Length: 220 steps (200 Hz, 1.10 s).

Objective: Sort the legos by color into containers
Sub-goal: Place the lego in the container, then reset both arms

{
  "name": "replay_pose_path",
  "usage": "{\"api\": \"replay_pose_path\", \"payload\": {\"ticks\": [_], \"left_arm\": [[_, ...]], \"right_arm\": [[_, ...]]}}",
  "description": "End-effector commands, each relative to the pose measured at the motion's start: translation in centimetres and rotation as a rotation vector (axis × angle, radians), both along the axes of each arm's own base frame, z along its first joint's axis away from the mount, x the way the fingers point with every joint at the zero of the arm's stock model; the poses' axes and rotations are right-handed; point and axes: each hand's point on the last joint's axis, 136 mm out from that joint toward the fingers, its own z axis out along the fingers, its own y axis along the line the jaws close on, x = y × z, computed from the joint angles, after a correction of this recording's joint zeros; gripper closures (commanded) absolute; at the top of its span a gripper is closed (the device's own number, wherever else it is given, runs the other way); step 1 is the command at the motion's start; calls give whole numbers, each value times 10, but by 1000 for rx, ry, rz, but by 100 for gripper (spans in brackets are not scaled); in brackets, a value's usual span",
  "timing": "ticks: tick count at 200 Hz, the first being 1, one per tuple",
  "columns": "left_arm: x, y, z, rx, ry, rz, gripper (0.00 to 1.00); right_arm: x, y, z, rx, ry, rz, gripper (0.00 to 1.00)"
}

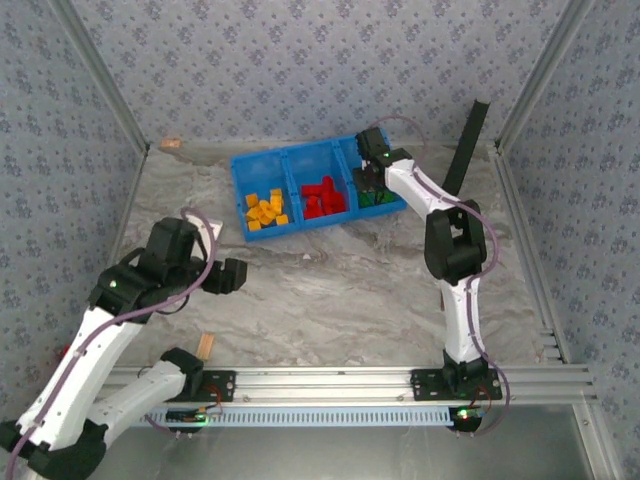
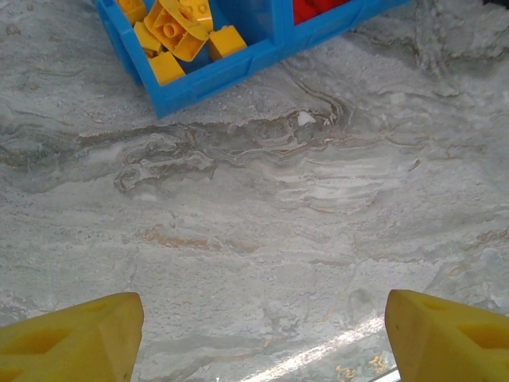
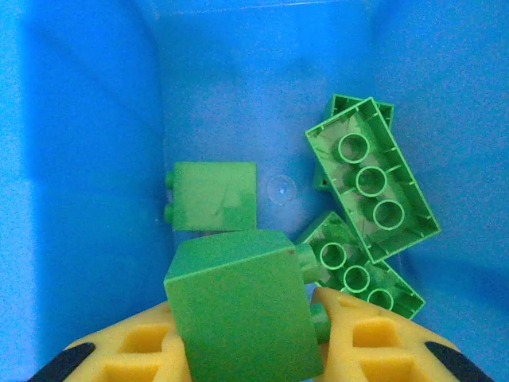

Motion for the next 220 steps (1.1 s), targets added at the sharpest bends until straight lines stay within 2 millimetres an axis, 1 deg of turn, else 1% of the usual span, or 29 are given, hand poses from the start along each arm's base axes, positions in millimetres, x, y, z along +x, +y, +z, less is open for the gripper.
{"api": "replay_pose_path", "payload": {"ticks": [1, 17, 27, 41, 50, 73, 94, 102, 113, 129, 132, 134, 148, 163, 171, 172, 181, 184, 186, 188, 190, 194, 195, 196, 206, 209, 220], "left_arm": [[-5, 5, 2, -6, -1, 17, 20], [-5, 6, 5, -3, -11, 19, 20], [-4, 6, 8, -3, -19, 18, 20], [-1, 6, 11, 2, -33, 20, 20], [1, 7, 14, 8, -45, 23, 20], [15, 10, 24, 31, -106, 48, 19], [30, -1, 43, -23, -188, 39, 17], [37, -2, 51, -33, -233, 41, 16], [50, 2, 63, -27, -297, 80, 15], [69, 13, 78, -9, -389, 145, 12], [71, 16, 77, 0, -392, 158, 11], [75, 17, 82, -8, -415, 167, 10], [90, 27, 91, -11, -480, 218, 8], [107, 51, 86, 8, -520, 343, 4], [114, 67, 76, 23, -514, 424, 2], [115, 69, 78, 21, -520, 436, 2], [119, 88, 63, 30, -497, 527, 0], [120, 93, 62, 29, -495, 552, 0], [120, 96, 56, 34, -485, 562, 0], [121, 99, 57, 32, -491, 572, 0], [121, 100, 51, 37, -479, 576, 0], [122, 106, 45, 44, -477, 594, 0], [123, 107, 46, 43, -481, 599, 0], [123, 108, 41, 49, -474, 602, 0], [124, 120, 25, 90, -471, 643, 0], [125, 123, 24, 103, -478, 655, 0], [127, 137, 3, 167, -477, 704, 0]], "right_arm": [[4, -11, -1, -26, 12, -31, 66], [5, -15, -2, -25, 20, -38, 62], [4, -16, -1, -26, 22, -39, 58], [3, -16, 5, -15, 14, -36, 53], [2, -16, 10, -6, 6, -30, 52], [-1, -15, 24, 7, -7, -18, 45], [-6, -17, 37, 7, -20, -11, 44], [-7, -17, 44, 11, -31, -7, 43], [-11, -16, 54, 22, -46, 4, 42], [-18, -14, 75, 54, -74, 21, 33], [-20, -12, 79, 60, -80, 28, 32], [-21, -12, 82, 63, -85, 31, 31], [-34, -7, 102, 79, -109, 74, 26], [-54, -7, 122, 54, -150, 107, 16], [-64, -10, 131, 48, -170, 118, 11], [-66, -10, 132, 48, -173, 121, 10], [-78, -13, 140, 52, -188, 133, 0], [-83, -14, 142, 54, -193, 134, 0], [-85, -16, 144, 53, -195, 134, 0], [-88, -16, 145, 51, -196, 134, 0], [-91, -18, 146, 48, -198, 133, 0], [-98, -20, 149, 43, -203, 134, 0], [-101, -21, 150, 40, -208, 136, 0], [-101, -21, 150, 40, -208, 136, 0], [-116, -25, 157, 28, -229, 150, 0], [-120, -27, 160, 22, -238, 150, 0], [-135, -34, 166, 12, -265, 150, 0]]}}
